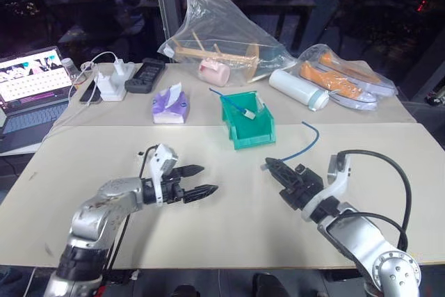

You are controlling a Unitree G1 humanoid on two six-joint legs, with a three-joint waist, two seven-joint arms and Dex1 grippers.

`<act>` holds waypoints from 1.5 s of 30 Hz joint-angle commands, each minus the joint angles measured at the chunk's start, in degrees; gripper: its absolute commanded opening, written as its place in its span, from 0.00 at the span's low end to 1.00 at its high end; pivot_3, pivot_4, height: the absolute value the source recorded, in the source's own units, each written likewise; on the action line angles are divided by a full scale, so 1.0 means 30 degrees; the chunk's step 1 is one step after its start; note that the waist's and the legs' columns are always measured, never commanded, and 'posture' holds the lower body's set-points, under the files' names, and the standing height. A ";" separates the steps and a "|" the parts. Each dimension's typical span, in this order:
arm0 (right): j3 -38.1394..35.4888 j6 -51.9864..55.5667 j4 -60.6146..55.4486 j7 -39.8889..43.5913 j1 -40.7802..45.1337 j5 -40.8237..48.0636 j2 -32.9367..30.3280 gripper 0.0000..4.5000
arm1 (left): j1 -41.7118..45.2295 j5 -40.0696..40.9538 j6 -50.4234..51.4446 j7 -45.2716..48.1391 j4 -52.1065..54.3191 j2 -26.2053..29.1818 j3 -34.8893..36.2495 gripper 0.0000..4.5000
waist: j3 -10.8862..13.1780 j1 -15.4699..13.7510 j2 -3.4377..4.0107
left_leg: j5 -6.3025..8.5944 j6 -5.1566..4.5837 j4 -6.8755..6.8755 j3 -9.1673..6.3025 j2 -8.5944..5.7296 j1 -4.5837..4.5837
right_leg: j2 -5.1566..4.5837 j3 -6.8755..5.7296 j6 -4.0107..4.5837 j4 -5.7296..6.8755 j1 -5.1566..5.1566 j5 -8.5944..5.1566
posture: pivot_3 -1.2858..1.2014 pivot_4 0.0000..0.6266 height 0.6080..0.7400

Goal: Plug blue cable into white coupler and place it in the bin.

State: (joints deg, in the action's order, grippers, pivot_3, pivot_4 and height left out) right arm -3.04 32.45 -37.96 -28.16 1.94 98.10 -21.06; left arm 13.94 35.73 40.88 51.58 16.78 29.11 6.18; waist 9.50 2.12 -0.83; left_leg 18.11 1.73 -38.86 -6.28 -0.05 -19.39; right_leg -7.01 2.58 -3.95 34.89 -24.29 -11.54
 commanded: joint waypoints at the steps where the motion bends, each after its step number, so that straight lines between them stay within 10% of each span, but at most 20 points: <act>1: 0.0438 0.0259 -0.0032 0.0712 0.0329 0.0500 -0.0213 0.00 | -0.0066 0.2206 -0.0137 -0.2106 0.1787 -0.0414 0.3389 0.98 | 0.0003 -0.0021 -0.0005 | 0.0000 0.0000 -0.0002 -0.0001 0.0000 0.0002 | 0.0000 -0.0006 0.0001 -0.0006 0.0000 0.0000 | 0.52 0.24 1.00; 11: 0.1782 0.1660 0.1352 0.2312 0.1968 0.0145 -0.1019 0.00 | -0.4976 -0.2311 -0.5053 -0.4316 -0.0992 0.0715 0.6279 0.98 | 0.0010 0.0002 -0.0016 | 0.0018 -0.0033 0.0030 0.0012 0.0014 0.0039 | 0.0025 0.0009 0.0044 0.0015 -0.0012 -0.0026 | 0.52 0.24 1.00; 30: 0.1841 0.1376 -0.0985 0.1940 0.1704 -0.2158 -0.1859 0.00 | 0.2263 -0.7073 -1.3047 -0.4160 -1.5229 -0.0449 0.2121 0.98 | -0.0007 -0.0179 -0.0064 | 0.0027 -0.0044 0.0004 0.0006 0.0006 0.0029 | 0.0018 -0.0009 0.0037 0.0010 0.0018 -0.0017 | 0.52 0.24 1.00; 45: 0.1690 0.1191 -0.1281 0.1792 0.1330 -0.2324 -0.1846 0.00 | 0.3857 -0.7848 -1.6161 -0.1823 -1.9648 0.1447 0.1643 0.98 | -0.0016 0.0048 -0.0057 | 0.0024 -0.0046 0.0003 0.0002 0.0008 0.0065 | 0.0021 -0.0010 0.0038 0.0050 0.0033 -0.0017 | 0.52 0.24 1.00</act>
State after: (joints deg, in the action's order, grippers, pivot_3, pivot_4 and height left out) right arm 3.29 37.17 -39.37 -22.71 5.81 90.78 -26.45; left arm 25.71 13.43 -6.87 44.31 -39.87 31.55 11.18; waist 9.45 2.26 -1.00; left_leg 18.19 1.59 -38.84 -6.28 -0.02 -19.20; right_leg -6.93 2.55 -3.83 35.04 -24.20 -11.59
